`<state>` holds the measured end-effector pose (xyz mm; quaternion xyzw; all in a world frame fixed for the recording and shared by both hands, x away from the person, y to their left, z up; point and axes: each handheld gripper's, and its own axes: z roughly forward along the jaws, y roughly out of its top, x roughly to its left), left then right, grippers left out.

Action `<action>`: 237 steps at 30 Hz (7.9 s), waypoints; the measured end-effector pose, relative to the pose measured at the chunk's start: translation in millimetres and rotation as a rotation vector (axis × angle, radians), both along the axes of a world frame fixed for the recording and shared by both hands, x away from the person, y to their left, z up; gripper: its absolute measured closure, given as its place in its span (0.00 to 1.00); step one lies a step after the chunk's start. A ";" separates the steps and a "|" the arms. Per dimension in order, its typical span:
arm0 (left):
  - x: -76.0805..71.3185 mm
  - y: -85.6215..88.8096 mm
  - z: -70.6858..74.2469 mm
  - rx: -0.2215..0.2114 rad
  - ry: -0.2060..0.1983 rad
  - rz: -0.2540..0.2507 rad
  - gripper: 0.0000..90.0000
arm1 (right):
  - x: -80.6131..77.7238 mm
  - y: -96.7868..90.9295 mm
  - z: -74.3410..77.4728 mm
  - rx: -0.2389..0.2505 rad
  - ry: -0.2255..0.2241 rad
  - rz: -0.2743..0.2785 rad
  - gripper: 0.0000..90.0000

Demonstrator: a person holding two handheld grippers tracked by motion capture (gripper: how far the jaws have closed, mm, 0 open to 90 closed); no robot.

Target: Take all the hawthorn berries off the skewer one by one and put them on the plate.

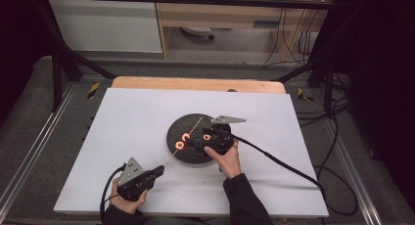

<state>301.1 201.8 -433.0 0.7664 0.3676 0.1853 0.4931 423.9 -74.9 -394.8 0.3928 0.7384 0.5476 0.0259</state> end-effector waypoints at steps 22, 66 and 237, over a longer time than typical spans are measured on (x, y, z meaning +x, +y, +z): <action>0.1 -1.3 -0.8 0.005 0.002 -0.004 0.98 | 8.2 7.6 -12.5 0.093 0.098 0.045 0.61; -3.2 0.3 3.8 -0.015 -0.035 -0.004 0.98 | 14.5 -5.3 8.1 0.129 0.080 -0.003 0.69; -5.1 -3.6 0.9 -0.012 -0.055 0.000 0.98 | -2.0 18.8 -23.5 0.153 0.158 0.139 0.67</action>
